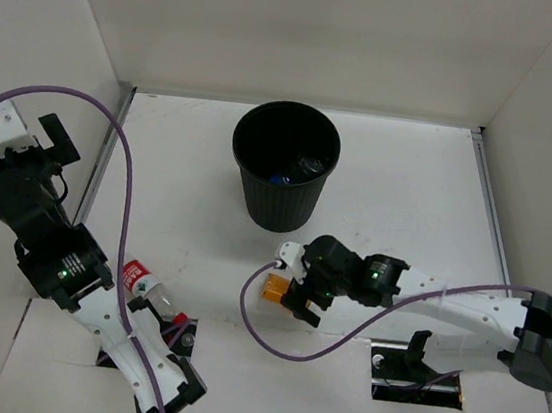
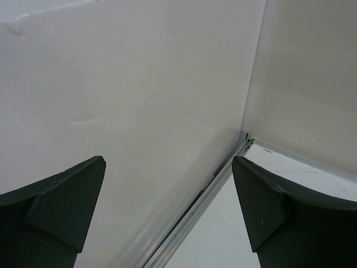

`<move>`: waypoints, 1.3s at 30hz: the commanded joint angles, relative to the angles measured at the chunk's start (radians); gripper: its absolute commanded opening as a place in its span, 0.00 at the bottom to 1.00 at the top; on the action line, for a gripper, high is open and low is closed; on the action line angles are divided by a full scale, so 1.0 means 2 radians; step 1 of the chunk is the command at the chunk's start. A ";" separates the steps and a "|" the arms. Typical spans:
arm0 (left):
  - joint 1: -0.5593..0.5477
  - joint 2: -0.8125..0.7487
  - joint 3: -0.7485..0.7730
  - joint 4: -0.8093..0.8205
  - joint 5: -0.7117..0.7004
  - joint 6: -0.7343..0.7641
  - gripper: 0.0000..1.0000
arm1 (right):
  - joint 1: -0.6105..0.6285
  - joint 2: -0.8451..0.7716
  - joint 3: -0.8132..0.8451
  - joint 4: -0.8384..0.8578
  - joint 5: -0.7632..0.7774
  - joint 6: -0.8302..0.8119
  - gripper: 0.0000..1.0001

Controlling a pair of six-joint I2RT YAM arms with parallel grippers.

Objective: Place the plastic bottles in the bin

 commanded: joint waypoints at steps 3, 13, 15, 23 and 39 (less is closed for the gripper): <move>0.002 0.011 0.012 -0.005 0.017 -0.027 1.00 | 0.033 0.056 -0.006 0.125 0.025 0.021 1.00; 0.003 -0.009 0.011 -0.006 0.040 -0.027 1.00 | 0.040 0.188 0.013 0.206 0.057 -0.011 1.00; 0.005 -0.012 0.008 -0.006 0.049 -0.027 1.00 | 0.038 0.212 0.018 0.213 0.065 -0.017 1.00; 0.016 -0.018 -0.007 -0.002 0.060 -0.023 1.00 | 0.039 0.211 0.073 0.193 0.082 -0.027 0.05; 0.024 -0.056 -0.100 -0.006 0.054 -0.056 1.00 | -0.035 0.224 0.565 0.102 0.083 -0.083 0.00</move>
